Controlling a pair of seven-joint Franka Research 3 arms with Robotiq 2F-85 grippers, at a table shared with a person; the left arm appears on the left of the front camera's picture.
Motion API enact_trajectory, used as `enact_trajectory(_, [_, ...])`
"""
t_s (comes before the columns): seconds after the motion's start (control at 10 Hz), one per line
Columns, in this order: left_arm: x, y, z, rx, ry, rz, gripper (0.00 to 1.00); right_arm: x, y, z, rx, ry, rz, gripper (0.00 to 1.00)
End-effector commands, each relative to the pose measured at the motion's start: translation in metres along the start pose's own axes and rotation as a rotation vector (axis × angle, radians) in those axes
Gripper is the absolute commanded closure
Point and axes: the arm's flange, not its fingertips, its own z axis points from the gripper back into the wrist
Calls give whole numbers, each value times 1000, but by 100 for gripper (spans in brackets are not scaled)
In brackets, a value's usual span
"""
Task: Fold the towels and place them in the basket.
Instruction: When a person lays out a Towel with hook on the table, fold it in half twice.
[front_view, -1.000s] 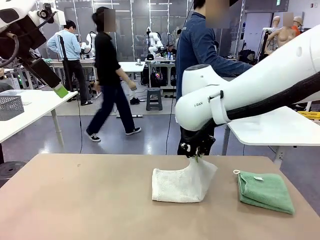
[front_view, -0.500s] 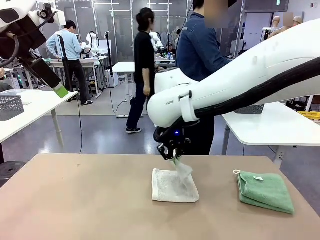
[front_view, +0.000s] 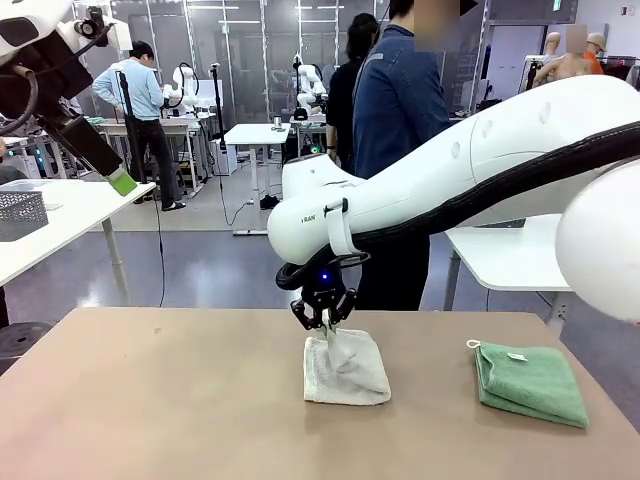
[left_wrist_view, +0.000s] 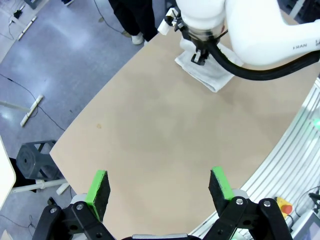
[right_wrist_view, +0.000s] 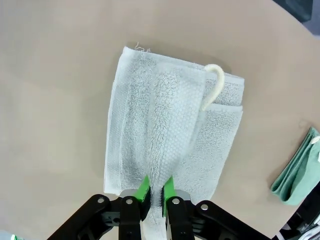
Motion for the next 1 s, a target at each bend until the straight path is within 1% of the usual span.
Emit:
enact_trajectory(0.0, [-1, 0, -1, 1, -3, -4, 0, 2, 6, -3, -35, 26, -37, 100])
enact_trajectory(0.1, [-1, 0, -1, 1, -3, -4, 0, 3, 8, -5, -53, 14, -59, 60])
enact_trajectory(0.2, [-1, 0, -1, 1, -3, -4, 0, 4, 8, -5, -54, 17, -63, 55])
enact_trajectory(0.3, [-1, 0, -1, 1, -3, -4, 0, 4, 8, -3, -52, 14, -71, 25])
enact_trajectory(0.4, [-1, 0, -1, 1, -3, -4, 0, 1, 9, -3, -39, 11, -71, 20])
enact_trajectory(0.5, [-1, 0, -1, 1, -3, -4, 0, 0, 8, -1, -21, 4, -80, 0])
enact_trajectory(0.6, [-1, 0, -1, 1, -3, -4, 0, -2, 6, 1, -1, 4, -80, 31])
enact_trajectory(0.7, [-1, 0, -1, 1, -3, -4, 0, -5, 3, 3, 9, -1, -88, 0])
enact_trajectory(0.9, [-1, 0, -1, 1, -3, -4, 0, -12, -8, 5, 42, -14, -92, 0])
